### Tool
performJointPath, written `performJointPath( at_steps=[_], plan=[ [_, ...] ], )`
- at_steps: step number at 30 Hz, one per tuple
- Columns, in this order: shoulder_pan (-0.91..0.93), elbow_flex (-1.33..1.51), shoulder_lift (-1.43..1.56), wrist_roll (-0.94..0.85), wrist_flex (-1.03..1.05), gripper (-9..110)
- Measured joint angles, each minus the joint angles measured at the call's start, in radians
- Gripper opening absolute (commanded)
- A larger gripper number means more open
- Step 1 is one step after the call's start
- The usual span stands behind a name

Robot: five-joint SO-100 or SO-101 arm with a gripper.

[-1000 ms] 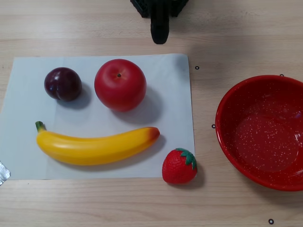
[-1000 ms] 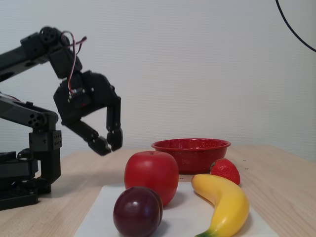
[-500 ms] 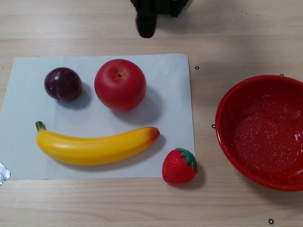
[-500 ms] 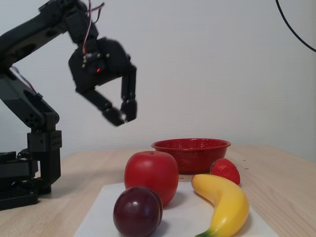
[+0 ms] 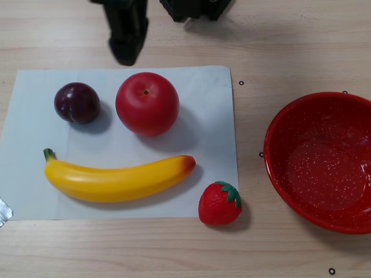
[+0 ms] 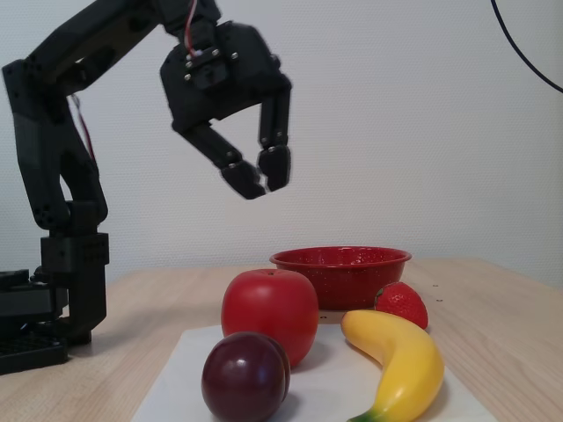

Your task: Grasp the banana and put it in the red bowl.

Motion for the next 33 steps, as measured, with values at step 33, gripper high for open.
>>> performJointPath(
  at_steps=[33],
  plan=[
    [-0.061, -0.571, -0.676, 0.048, 0.020, 10]
  ],
)
